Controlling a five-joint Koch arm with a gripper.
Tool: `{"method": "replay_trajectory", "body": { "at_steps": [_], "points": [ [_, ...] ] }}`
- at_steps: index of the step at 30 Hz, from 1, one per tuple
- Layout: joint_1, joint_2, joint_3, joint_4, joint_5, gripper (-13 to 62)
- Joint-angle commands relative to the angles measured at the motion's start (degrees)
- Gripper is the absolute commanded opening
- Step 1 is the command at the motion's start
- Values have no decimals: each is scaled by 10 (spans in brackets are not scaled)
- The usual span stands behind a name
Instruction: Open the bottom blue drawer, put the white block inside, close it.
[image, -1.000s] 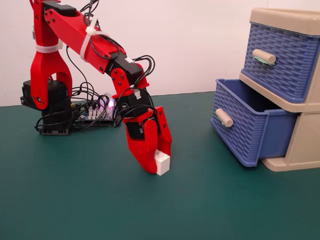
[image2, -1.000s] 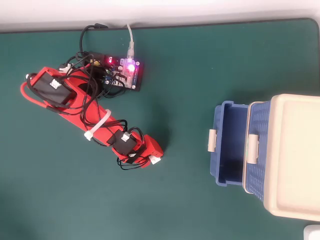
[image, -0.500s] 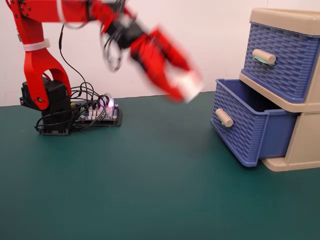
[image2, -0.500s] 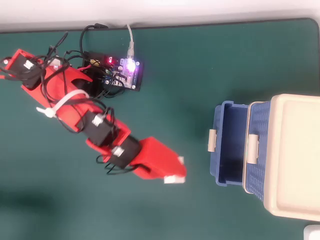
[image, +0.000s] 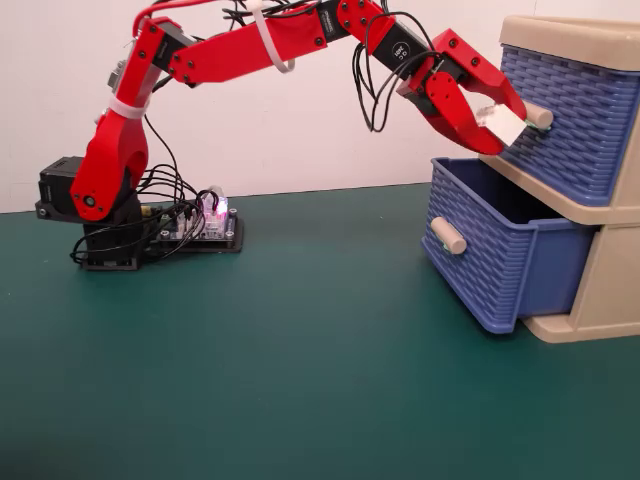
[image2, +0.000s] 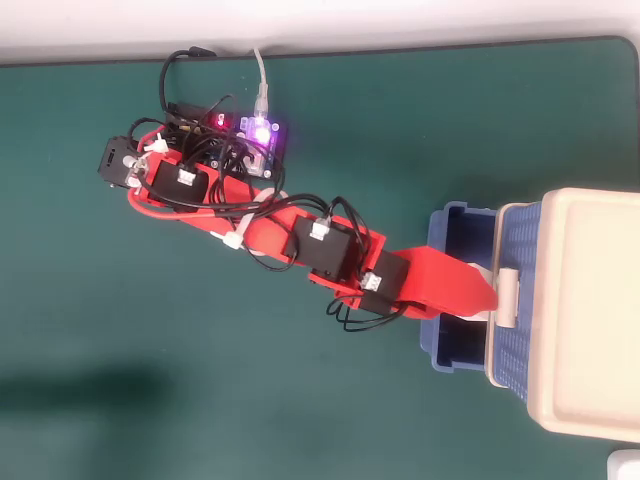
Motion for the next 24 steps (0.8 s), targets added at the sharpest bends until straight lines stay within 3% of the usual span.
{"method": "replay_trajectory", "body": {
  "at_steps": [1, 3, 4, 7, 9, 18, 24],
  "points": [
    [-12, 15, -29, -12, 16, -77],
    [-12, 15, -29, 1, 16, -72],
    [-13, 15, -30, 6, 16, -27],
    [-17, 15, -31, 8, 16, 244],
    [-18, 16, -31, 8, 17, 323],
    [-16, 37, -27, 33, 14, 336],
    [-6, 74, -25, 290, -35, 335]
  ]
}}
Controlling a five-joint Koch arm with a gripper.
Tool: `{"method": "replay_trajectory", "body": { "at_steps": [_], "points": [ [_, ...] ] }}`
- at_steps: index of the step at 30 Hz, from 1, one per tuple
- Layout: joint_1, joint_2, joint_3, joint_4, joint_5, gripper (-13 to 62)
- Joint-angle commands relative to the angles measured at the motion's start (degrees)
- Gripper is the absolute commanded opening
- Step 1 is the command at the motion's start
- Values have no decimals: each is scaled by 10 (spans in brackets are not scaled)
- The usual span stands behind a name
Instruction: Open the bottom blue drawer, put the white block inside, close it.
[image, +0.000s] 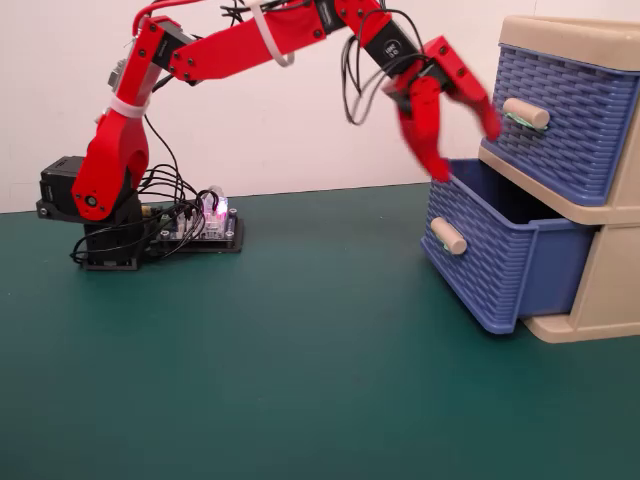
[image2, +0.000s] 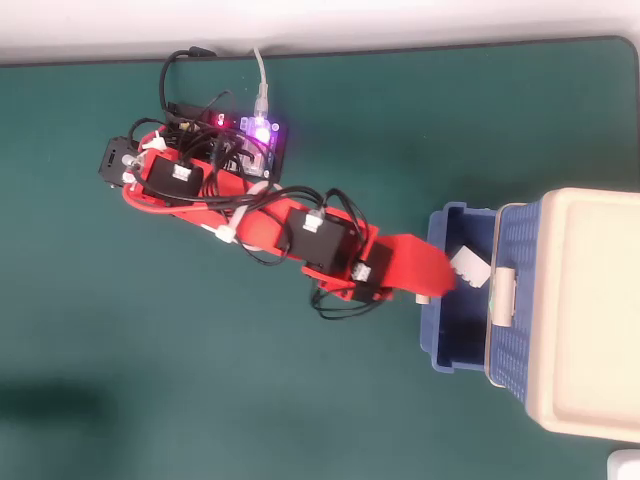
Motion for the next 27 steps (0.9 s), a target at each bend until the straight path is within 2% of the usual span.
{"method": "replay_trajectory", "body": {
  "at_steps": [1, 4, 9, 20, 27],
  "points": [
    [4, 40, -25, 98, -25, 335],
    [20, 40, -25, 163, -32, 335],
    [19, 15, -26, 156, -33, 335],
    [13, -78, -54, 32, -33, 336],
    [-11, -167, -158, -59, -33, 337]
  ]
}}
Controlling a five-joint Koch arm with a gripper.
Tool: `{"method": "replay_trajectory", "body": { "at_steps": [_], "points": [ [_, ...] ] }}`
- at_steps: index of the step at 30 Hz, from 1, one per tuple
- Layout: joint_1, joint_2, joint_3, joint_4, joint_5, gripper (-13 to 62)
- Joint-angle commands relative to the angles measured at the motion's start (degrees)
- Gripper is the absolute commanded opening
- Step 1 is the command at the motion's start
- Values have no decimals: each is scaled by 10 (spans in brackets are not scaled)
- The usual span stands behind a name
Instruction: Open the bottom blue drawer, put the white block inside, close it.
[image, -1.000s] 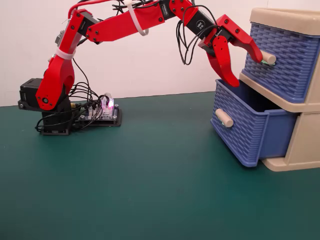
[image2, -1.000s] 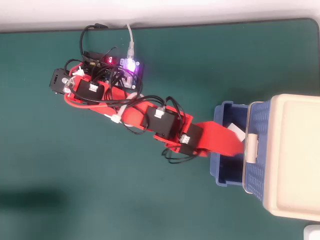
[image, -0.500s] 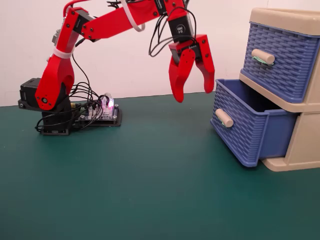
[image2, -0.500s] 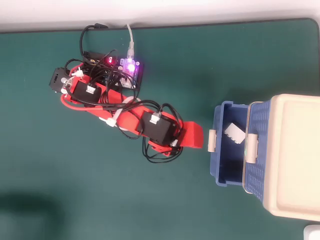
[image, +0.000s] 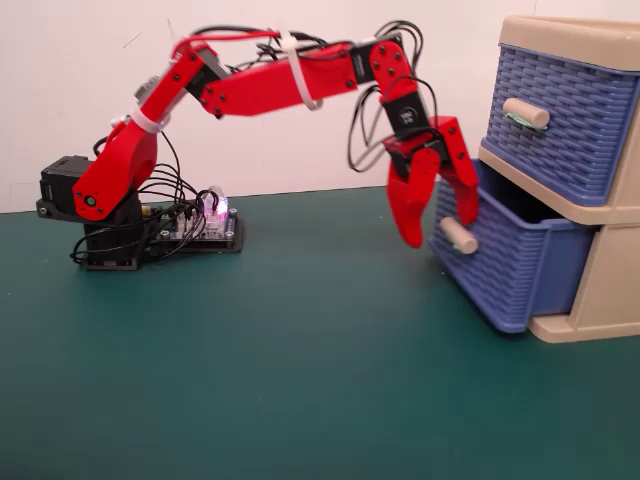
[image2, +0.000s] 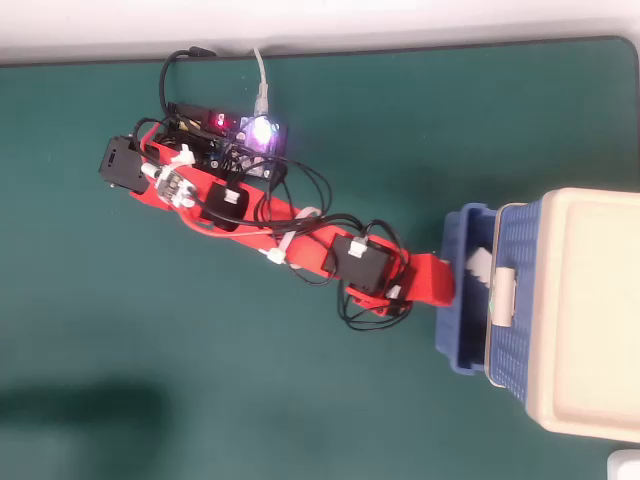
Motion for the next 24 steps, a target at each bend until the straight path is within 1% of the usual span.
{"method": "replay_trajectory", "body": {
  "at_steps": [1, 6, 11, 14, 16, 19, 22, 24],
  "points": [
    [-21, -15, -54, -76, 0, 337],
    [-38, -73, -137, -140, 0, 337],
    [-33, -62, -168, -120, 3, 341],
    [-25, 9, -178, -43, 3, 341],
    [11, 76, -183, 23, 3, 341],
    [85, 161, -180, 116, 2, 340],
    [155, 207, -177, 223, -4, 340],
    [218, 229, -174, 290, -37, 339]
  ]
}}
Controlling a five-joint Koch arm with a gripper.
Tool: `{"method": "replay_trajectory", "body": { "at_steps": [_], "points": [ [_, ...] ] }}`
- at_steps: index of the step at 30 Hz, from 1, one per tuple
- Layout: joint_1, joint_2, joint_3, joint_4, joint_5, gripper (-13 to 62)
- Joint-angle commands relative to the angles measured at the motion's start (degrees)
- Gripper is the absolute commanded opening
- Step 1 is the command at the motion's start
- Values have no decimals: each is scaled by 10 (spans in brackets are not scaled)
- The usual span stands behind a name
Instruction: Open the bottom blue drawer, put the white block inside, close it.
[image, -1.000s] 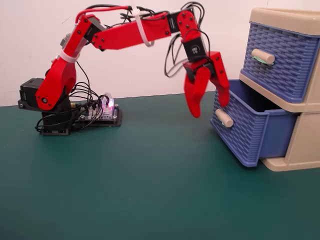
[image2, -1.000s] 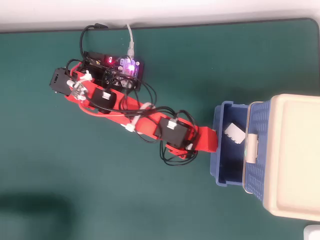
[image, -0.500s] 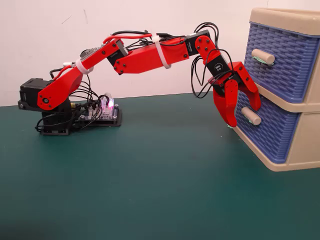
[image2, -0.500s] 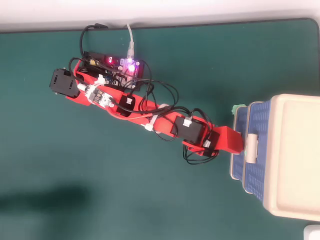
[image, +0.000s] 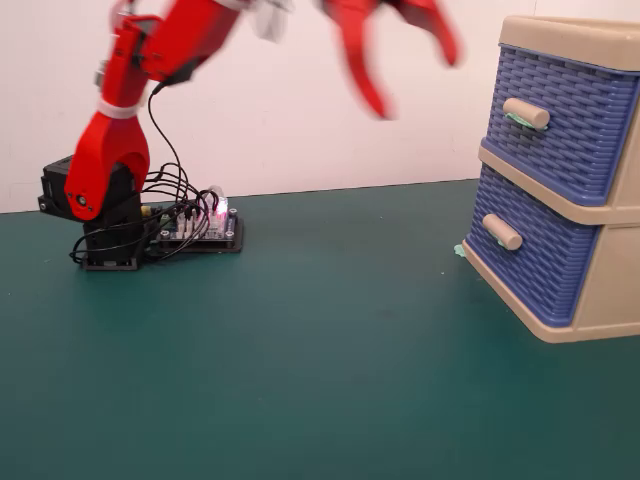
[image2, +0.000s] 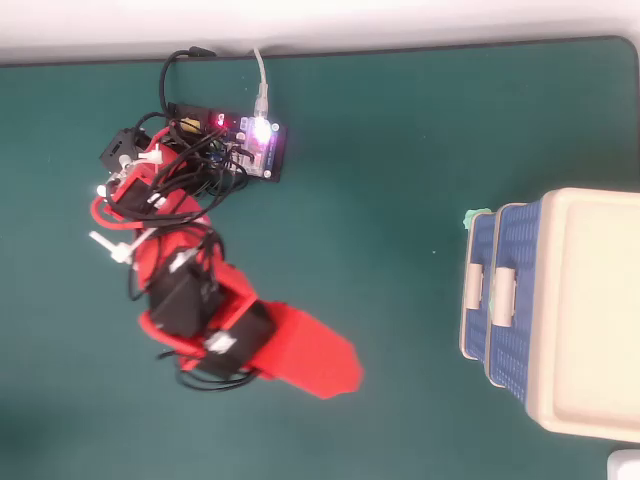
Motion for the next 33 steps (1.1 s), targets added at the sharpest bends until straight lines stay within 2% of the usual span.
{"method": "replay_trajectory", "body": {
  "at_steps": [1, 5, 12, 17, 22, 26, 33],
  "points": [
    [61, 41, -6, 79, -60, 339],
    [181, 77, 85, 105, -213, 338],
    [373, 228, 510, 64, -427, 336],
    [395, 363, 853, -56, -446, 337],
    [409, 545, 1149, -188, -546, 338],
    [419, 647, 1281, -192, -567, 339],
    [436, 645, 1355, -134, -564, 339]
  ]
}}
